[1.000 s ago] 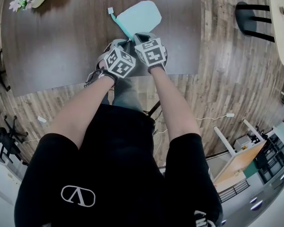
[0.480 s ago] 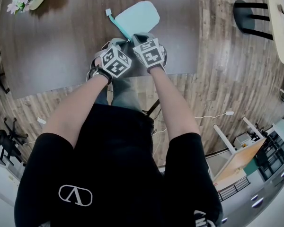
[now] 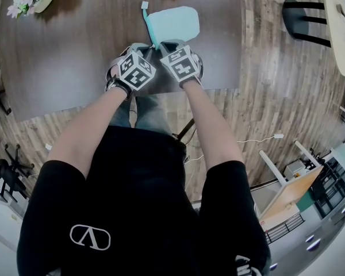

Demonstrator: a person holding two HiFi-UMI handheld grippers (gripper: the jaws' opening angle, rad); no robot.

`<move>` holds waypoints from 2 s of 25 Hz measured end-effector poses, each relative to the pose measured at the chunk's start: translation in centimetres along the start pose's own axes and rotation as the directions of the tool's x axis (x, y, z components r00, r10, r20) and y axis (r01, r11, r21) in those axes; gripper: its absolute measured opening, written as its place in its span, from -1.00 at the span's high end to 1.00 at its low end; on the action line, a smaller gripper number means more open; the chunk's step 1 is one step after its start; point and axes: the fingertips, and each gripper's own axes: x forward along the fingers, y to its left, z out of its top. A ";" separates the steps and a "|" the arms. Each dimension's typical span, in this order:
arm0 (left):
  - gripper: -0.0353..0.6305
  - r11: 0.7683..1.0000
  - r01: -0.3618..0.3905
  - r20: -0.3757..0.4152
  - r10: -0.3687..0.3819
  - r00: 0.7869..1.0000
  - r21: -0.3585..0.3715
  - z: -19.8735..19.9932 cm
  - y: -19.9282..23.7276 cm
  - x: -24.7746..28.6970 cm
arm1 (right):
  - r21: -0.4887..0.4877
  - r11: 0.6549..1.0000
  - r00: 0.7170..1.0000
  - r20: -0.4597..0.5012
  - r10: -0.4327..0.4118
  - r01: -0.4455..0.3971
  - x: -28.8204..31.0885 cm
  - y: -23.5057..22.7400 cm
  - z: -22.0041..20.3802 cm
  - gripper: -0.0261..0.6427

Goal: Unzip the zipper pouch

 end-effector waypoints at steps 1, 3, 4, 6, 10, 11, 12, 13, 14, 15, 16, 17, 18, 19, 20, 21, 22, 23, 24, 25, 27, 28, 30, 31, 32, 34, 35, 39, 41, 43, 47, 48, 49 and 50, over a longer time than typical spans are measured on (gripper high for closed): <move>0.89 1.000 0.002 0.000 -0.002 1.000 0.001 0.0 0.1 0.0 | -0.008 1.000 1.000 -0.004 0.005 -0.005 0.0 0.1 0.0 0.93; 0.88 1.000 0.007 -0.001 -0.007 1.000 0.005 -0.1 0.4 0.0 | -0.039 0.999 1.000 -0.015 0.009 -0.010 0.1 0.3 -0.1 0.93; 0.88 1.000 0.009 -0.002 -0.009 1.000 0.008 -0.1 0.5 0.0 | -0.060 0.998 1.000 -0.022 0.009 -0.011 0.1 0.5 0.0 0.93; 0.89 1.000 0.014 -0.002 -0.014 1.000 0.019 0.0 0.7 0.0 | -0.086 0.996 0.999 -0.033 0.019 -0.022 0.1 0.7 -0.1 0.93; 0.88 0.997 0.037 -0.004 -0.037 0.999 0.075 0.0 1.2 0.0 | -0.132 0.989 0.997 -0.057 0.057 -0.064 0.2 1.3 -0.2 0.93; 0.88 0.996 0.040 -0.004 -0.040 0.999 0.082 0.0 1.6 0.0 | -0.142 0.987 0.996 -0.066 0.067 -0.076 0.1 1.5 -0.2 0.93; 0.88 0.995 0.042 -0.004 -0.042 0.999 0.088 0.1 2.0 0.0 | -0.153 0.985 0.995 -0.072 0.074 -0.085 0.1 1.7 -0.3 0.93; 0.88 0.994 0.045 -0.007 -0.045 0.999 0.098 0.2 2.3 0.0 | -0.163 0.983 0.994 -0.074 0.078 -0.089 0.1 1.8 -0.3 0.93; 0.88 0.993 0.048 -0.010 -0.047 0.999 0.111 0.4 2.7 0.1 | -0.168 0.982 0.994 -0.073 0.077 -0.089 0.1 1.9 -0.4 0.93; 0.88 0.991 0.051 -0.011 -0.050 0.999 0.120 0.6 3.0 0.2 | -0.167 0.982 0.995 -0.071 0.076 -0.086 0.1 1.8 -0.4 0.93; 0.88 0.991 0.052 -0.012 -0.051 0.999 0.121 0.8 3.3 0.3 | -0.165 0.983 0.995 -0.069 0.074 -0.085 0.1 1.8 -0.4 0.93; 0.88 0.992 0.052 -0.012 -0.050 0.999 0.117 1.0 3.6 0.3 | -0.163 0.983 0.995 -0.068 0.075 -0.085 0.1 1.8 -0.4 0.93; 0.88 0.992 0.050 -0.012 -0.049 0.999 0.113 1.1 3.9 0.4 | -0.162 0.983 0.995 -0.068 0.076 -0.087 0.1 1.9 -0.4 0.93; 0.88 0.993 0.047 -0.011 -0.047 0.999 0.108 1.2 4.2 0.4 | -0.162 0.983 0.995 -0.068 0.079 -0.089 0.1 2.0 -0.4 0.93; 0.88 0.994 0.044 -0.009 -0.044 0.999 0.102 1.3 4.5 0.5 | -0.163 0.982 0.994 -0.068 0.080 -0.091 0.1 2.0 -0.4 0.93; 0.88 0.994 0.041 -0.007 -0.041 0.999 0.097 1.4 4.7 0.6 | -0.165 0.982 0.994 -0.069 0.082 -0.092 0.1 2.1 -0.5 0.93; 0.88 0.995 0.038 -0.006 -0.038 0.999 0.091 1.5 5.1 0.6 | -0.169 0.981 0.994 -0.071 0.083 -0.094 0.1 2.2 -0.5 0.93; 0.88 0.996 0.035 -0.006 -0.034 0.999 0.085 1.6 5.4 0.7 | -0.172 0.980 0.994 -0.072 0.085 -0.096 0.1 2.2 -0.6 0.93; 0.88 0.996 0.031 -0.008 -0.030 1.000 0.080 1.6 5.9 0.8 | -0.175 0.980 0.993 -0.074 0.087 -0.099 0.1 2.3 -0.6 0.93; 0.88 0.997 0.027 -0.009 -0.026 1.000 0.075 1.7 6.3 0.9 | -0.175 0.979 0.993 -0.075 0.089 -0.101 0.1 2.4 -0.7 0.93; 0.88 0.998 0.018 -0.010 -0.017 1.000 0.062 2.0 7.4 1.0 | -0.173 0.979 0.993 -0.077 0.092 -0.104 0.1 2.5 -0.8 0.93; 0.88 0.998 0.013 -0.009 -0.012 1.000 0.055 2.1 7.9 1.1 | -0.175 0.979 0.993 -0.077 0.093 -0.105 0.1 2.6 -0.8 0.93; 0.88 0.999 -0.001 -0.006 0.002 1.000 0.043 2.3 8.9 1.1 | -0.181 0.977 0.992 -0.079 0.096 -0.109 0.1 2.7 -0.9 0.93; 0.88 0.999 -0.010 -0.005 0.010 1.000 0.035 2.4 9.5 1.1 | -0.185 0.976 0.992 -0.081 0.099 -0.112 0.0 2.7 -0.9 0.93; 0.88 0.999 -0.018 -0.004 0.019 1.000 0.026 2.5 10.0 1.0 | -0.188 0.975 0.991 -0.083 0.100 -0.114 0.0 2.8 -1.0 0.93; 0.88 0.999 -0.031 -0.002 0.032 1.000 0.008 2.6 11.1 0.8 | -0.192 0.974 0.991 -0.088 0.102 -0.117 0.0 2.9 -1.0 0.93; 0.88 0.999 -0.037 0.000 0.037 0.999 -0.001 2.6 11.6 0.8 | -0.193 0.974 0.991 -0.090 0.102 -0.118 0.0 3.0 -1.1 0.93; 0.88 0.998 -0.057 0.001 0.057 0.998 -0.033 2.5 13.4 0.5 | -0.193 0.973 0.990 -0.090 0.106 -0.122 0.0 3.1 -1.2 0.93; 0.88 0.998 -0.057 0.002 0.057 0.998 -0.029 2.5 13.6 0.4 | -0.194 0.973 0.990 -0.092 0.106 -0.122 0.0 3.1 -1.2 0.93; 0.88 0.998 -0.056 0.007 0.056 0.998 -0.028 2.5 13.4 0.4 | -0.195 0.973 0.990 -0.093 0.106 -0.123 0.0 3.1 -1.2 0.93; 0.88 0.999 -0.044 0.017 0.044 0.999 -0.031 2.6 13.1 0.4 | -0.197 0.973 0.990 -0.095 0.106 -0.123 0.0 3.1 -1.2 0.93; 0.88 0.999 -0.035 0.016 0.035 0.999 -0.034 2.5 13.1 0.4 | -0.197 0.973 0.990 -0.095 0.105 -0.122 0.0 3.1 -1.2 0.93; 0.88 0.999 -0.025 0.013 0.026 1.000 -0.036 2.5 13.0 0.4 | -0.197 0.973 0.990 -0.094 0.106 -0.122 0.0 3.1 -1.2 0.93; 0.88 0.999 -0.017 0.007 0.017 1.000 -0.038 2.3 12.9 0.5 | -0.196 0.973 0.990 -0.094 0.106 -0.122 0.0 3.1 -1.2 0.93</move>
